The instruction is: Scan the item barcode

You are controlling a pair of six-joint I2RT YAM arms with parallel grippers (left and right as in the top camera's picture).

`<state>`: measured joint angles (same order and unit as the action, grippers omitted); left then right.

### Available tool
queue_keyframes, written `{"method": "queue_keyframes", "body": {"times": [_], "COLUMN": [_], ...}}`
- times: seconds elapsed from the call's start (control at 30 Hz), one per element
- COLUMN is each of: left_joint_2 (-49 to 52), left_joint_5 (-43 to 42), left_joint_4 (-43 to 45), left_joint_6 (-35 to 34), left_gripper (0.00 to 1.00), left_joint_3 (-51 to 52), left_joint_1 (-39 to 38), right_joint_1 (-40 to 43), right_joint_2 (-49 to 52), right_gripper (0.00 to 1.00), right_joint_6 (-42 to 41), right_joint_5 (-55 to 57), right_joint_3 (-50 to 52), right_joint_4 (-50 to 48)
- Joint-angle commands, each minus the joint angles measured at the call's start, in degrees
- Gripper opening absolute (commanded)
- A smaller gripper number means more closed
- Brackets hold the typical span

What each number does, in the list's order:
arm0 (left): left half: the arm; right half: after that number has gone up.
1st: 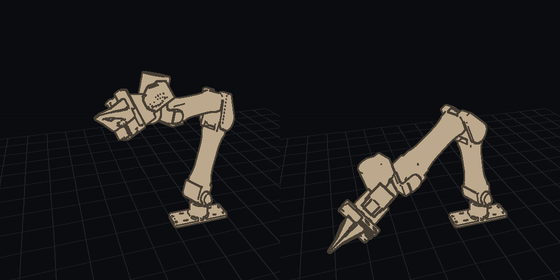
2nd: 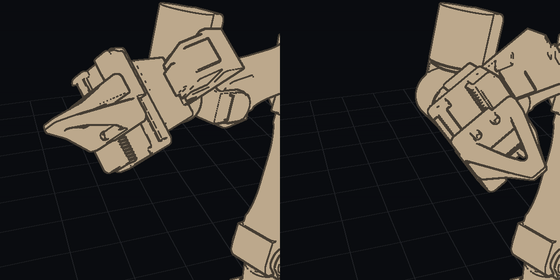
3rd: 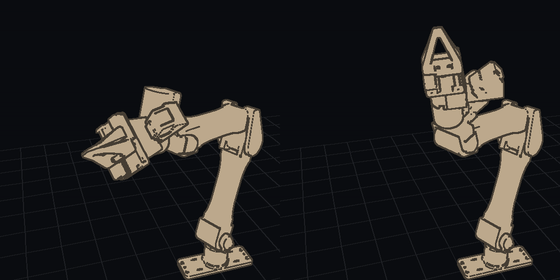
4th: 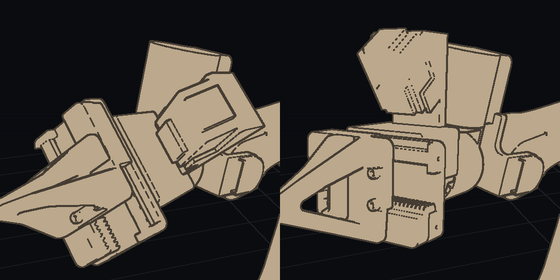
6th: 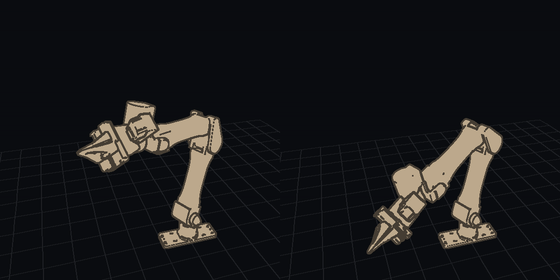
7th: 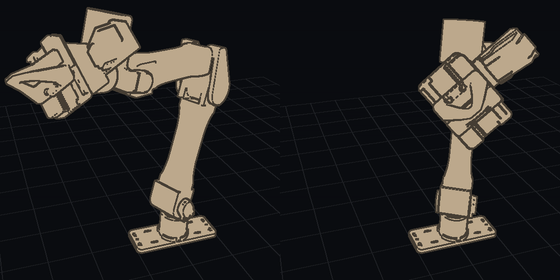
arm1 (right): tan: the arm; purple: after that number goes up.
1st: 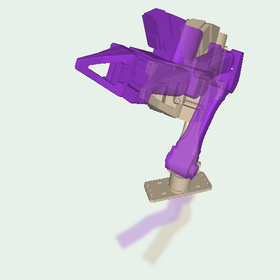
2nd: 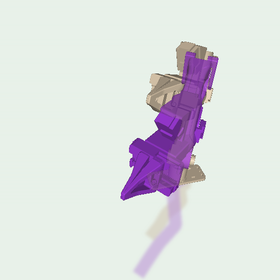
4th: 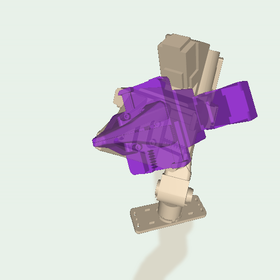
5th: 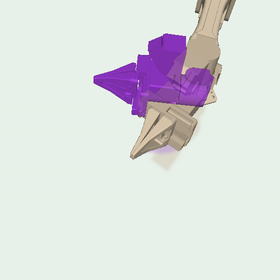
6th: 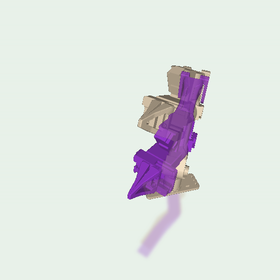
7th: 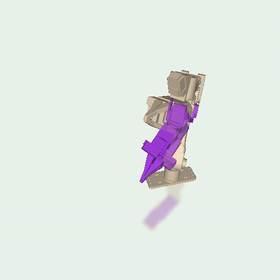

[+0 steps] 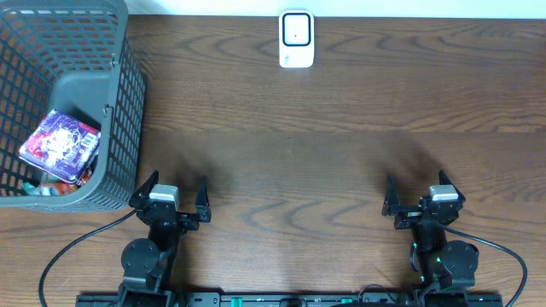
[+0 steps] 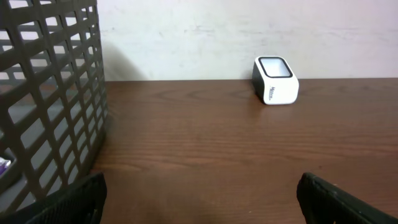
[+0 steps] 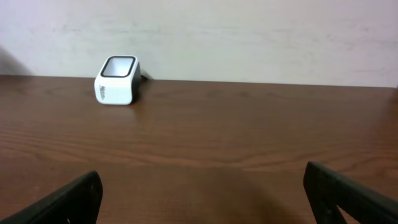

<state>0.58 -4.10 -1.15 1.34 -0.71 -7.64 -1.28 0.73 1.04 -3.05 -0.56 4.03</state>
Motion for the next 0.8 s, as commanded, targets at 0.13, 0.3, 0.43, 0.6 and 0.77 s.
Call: {"method": "queue_keyframes", "body": {"times": [0.13,0.3,0.43,0.6,0.77], "left_joint_2": [-0.28,-0.28,-0.28,-0.28,0.90], "left_joint_5": [0.90,-17.66,-30.01,-29.99,-27.26], "left_joint_4": [-2.69,2.60,12.63,35.74,41.94], "left_joint_6": [1.86,-12.61,-22.86,-30.40,-30.32], "left_gripper": [0.98,0.98,0.98,0.98,0.98], "left_joint_3": [0.48,0.44,0.44,0.20,-7.41], "left_joint_1": [0.24,0.17,0.17,0.17,0.20], "right_joint_1": [0.33,0.33,0.33,0.33,0.33], "right_joint_2": [0.09,0.09,0.09,0.09,0.09], "right_gripper": [0.99,0.99,0.99,0.99,0.99], "right_joint_6": [-0.33,-0.31,-0.33,-0.31,-0.31], "right_joint_5": [-0.31,-0.31,-0.31,-0.31,-0.31], "right_joint_3": [0.26,0.24,0.24,0.24,0.26], "right_joint_4": [0.02,0.02,0.02,0.02,0.02]}}
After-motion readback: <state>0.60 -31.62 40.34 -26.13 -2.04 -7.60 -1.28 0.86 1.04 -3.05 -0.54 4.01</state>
